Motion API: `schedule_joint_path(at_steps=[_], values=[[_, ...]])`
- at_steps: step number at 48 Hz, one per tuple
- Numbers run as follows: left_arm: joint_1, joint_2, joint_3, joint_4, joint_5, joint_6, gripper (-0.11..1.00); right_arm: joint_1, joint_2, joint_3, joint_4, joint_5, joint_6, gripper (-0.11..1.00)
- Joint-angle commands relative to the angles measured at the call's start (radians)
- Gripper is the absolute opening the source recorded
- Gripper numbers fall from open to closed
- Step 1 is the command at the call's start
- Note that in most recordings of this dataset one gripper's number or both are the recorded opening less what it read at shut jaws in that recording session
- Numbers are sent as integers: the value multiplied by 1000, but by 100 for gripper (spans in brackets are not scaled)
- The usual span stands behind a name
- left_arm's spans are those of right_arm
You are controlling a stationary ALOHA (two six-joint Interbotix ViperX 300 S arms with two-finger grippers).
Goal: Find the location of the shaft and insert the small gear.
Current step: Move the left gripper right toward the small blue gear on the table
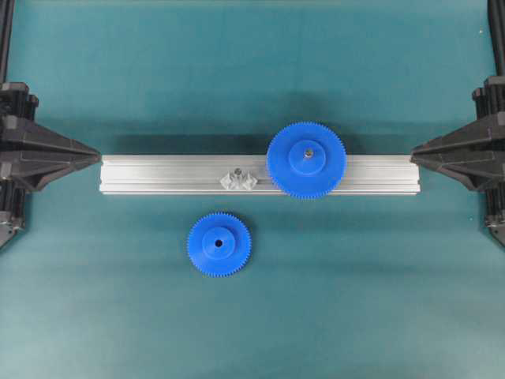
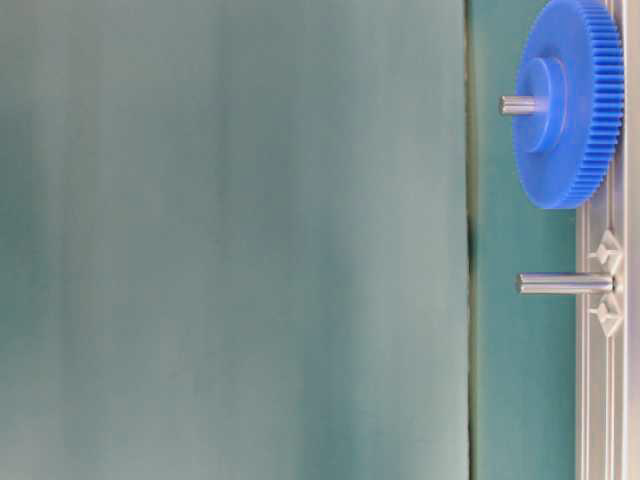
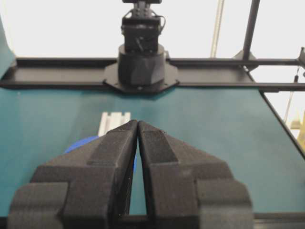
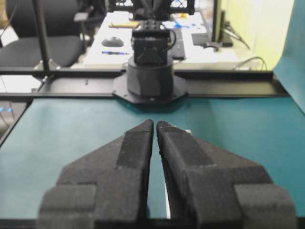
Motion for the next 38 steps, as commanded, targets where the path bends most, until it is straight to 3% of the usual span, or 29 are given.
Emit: schedule_joint_path(at_steps=[1, 4, 6, 13, 26, 38], values=[[-11, 14, -55, 8, 9, -23, 11, 8, 15, -23, 6, -6, 11, 16], [-12, 17, -71, 9, 43, -32, 6, 6, 17, -21, 34, 3, 14, 19], [-15, 21, -81, 9, 78, -38, -1, 5, 18, -20, 41, 12, 20, 13], [-37, 69, -144, 9, 192, -46, -1, 5, 18, -8, 41, 54, 52, -1], [-109, 247, -216, 12, 302, -48, -1, 5, 37, -6, 41, 172, 92, -1], [-118, 396, -252, 11, 348, -49, -1, 5, 52, -6, 41, 247, 98, -1]])
